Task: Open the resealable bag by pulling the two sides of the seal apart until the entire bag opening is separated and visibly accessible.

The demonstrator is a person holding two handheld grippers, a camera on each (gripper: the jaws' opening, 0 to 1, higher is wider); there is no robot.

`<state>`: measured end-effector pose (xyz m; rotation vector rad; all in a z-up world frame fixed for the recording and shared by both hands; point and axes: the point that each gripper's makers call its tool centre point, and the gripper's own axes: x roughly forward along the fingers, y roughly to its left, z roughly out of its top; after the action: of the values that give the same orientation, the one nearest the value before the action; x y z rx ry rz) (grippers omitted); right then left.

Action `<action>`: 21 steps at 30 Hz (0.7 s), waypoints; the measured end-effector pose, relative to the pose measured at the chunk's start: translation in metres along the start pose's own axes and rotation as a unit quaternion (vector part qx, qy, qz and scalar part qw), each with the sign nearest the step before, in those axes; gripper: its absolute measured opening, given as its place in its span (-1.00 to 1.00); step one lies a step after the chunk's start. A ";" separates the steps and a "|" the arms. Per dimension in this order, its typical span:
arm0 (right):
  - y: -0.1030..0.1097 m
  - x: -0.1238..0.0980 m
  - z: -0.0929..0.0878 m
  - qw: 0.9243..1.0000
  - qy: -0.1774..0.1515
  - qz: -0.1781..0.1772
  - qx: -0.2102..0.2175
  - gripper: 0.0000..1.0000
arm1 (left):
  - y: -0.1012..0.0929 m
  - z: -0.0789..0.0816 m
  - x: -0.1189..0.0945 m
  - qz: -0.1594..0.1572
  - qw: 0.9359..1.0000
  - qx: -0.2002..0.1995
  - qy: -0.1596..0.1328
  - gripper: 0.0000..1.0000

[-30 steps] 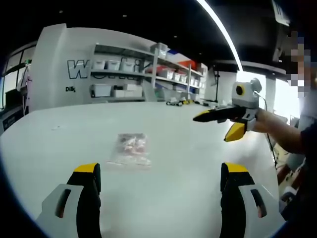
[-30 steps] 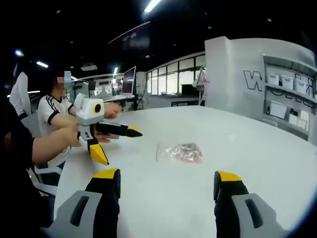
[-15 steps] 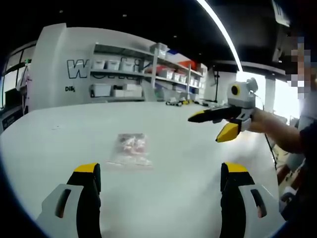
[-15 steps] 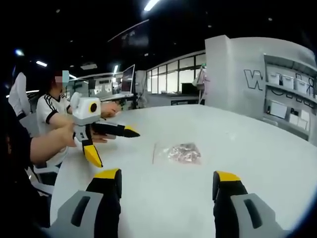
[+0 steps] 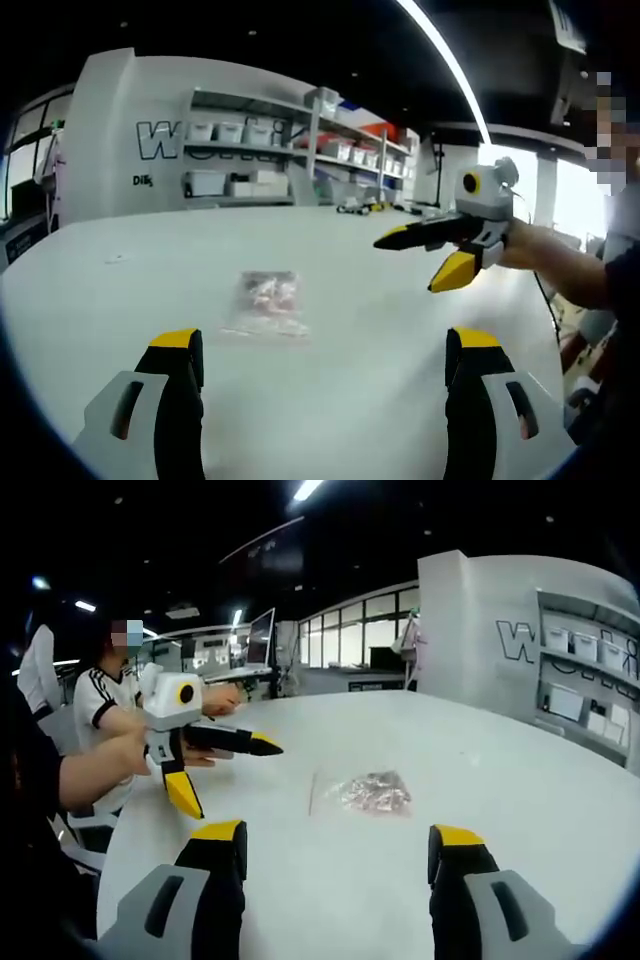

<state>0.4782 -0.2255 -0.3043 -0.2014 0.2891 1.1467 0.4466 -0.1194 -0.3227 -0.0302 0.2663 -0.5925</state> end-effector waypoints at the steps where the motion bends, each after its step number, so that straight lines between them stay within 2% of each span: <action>1: 0.000 0.000 0.000 1.000 -0.001 0.000 0.001 0.47 | 0.000 0.000 0.000 0.000 1.000 0.000 0.000 1.00; 21: 0.007 -0.002 -0.006 1.000 0.003 -0.002 -0.003 0.45 | 0.008 0.002 0.007 0.003 1.000 -0.003 -0.002 1.00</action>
<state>0.4705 -0.2266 -0.3090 -0.2098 0.2910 1.1434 0.4571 -0.1162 -0.3231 -0.0373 0.2642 -0.5852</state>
